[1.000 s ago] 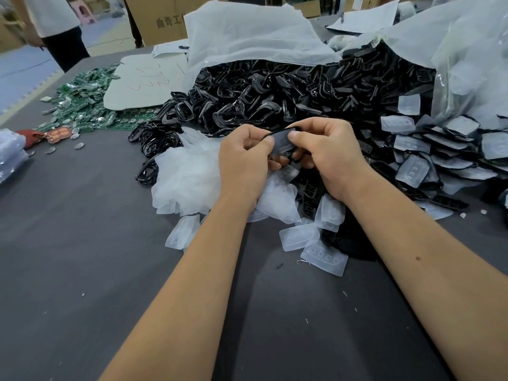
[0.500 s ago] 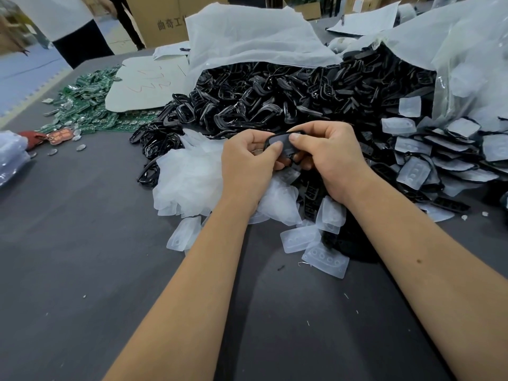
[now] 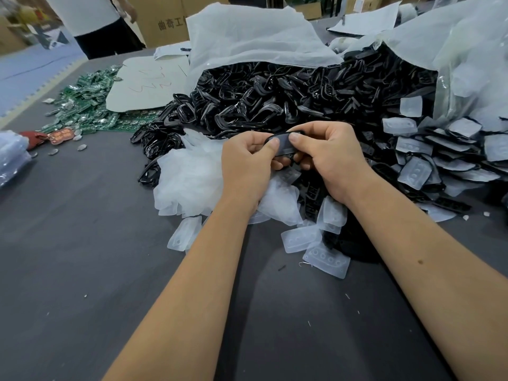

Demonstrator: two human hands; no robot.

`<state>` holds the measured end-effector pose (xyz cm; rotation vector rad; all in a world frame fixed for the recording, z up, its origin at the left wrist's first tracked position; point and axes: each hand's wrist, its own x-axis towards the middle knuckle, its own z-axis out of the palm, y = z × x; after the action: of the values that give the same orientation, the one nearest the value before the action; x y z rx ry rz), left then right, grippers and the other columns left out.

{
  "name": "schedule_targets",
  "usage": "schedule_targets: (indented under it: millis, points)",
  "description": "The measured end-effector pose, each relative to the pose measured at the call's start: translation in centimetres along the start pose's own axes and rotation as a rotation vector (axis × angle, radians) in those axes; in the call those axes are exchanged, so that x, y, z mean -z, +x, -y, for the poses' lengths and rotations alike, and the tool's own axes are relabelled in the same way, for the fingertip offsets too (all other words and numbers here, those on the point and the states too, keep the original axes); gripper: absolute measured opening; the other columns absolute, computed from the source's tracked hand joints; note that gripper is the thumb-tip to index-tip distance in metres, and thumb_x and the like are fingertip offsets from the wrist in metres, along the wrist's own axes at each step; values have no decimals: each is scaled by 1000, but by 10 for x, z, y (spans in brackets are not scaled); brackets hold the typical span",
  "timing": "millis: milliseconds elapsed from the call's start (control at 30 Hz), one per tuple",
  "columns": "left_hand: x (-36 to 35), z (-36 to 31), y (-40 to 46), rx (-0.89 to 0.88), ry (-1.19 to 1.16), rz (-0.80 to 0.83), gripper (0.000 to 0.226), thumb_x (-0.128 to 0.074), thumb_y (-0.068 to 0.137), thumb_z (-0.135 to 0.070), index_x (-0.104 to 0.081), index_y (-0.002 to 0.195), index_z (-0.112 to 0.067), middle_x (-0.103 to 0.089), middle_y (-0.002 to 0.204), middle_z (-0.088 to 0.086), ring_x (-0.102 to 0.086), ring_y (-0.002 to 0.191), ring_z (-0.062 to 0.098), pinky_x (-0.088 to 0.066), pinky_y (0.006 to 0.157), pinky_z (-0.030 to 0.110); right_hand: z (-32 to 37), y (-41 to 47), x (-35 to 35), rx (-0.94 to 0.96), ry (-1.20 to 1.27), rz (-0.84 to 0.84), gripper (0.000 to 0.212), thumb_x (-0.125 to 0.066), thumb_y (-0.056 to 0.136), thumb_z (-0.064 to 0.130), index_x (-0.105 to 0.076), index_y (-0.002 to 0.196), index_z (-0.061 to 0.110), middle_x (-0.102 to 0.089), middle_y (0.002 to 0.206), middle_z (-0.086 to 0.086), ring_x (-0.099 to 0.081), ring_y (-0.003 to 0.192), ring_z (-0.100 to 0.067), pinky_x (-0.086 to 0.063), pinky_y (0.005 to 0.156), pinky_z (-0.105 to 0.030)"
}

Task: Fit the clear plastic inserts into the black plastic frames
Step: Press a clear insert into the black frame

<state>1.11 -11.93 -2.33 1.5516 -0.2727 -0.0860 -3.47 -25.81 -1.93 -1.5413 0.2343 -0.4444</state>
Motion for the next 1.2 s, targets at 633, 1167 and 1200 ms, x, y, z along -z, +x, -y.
schedule_targets:
  millis: [633, 1167, 1200]
  points:
    - [0, 2, 0, -70, 81, -40, 8, -74, 94, -8, -70, 87, -8, -73, 69, 4, -65, 52, 9, -52, 55, 23, 1, -1, 0, -26, 54, 44, 25, -58, 105, 10, -78, 90, 6, -73, 75, -9, -59, 58, -15, -47, 49, -22]
    - [2, 0, 0, -72, 24, -32, 4, -72, 97, -7, -72, 95, -4, -73, 70, 0, -66, 56, 7, -54, 58, 24, -2, 0, 2, 77, -97, 23, 5, -71, 96, 10, -76, 94, 10, -72, 72, -3, -63, 57, -14, -47, 47, -24]
    - [2, 0, 0, -68, 14, -26, 3, -71, 97, -7, -72, 96, -4, -74, 71, 0, -67, 57, 8, -55, 58, 24, -2, 0, 2, 83, -98, 28, 5, -72, 96, 10, -76, 94, 10, -72, 72, -5, -63, 57, -14, -47, 47, -24]
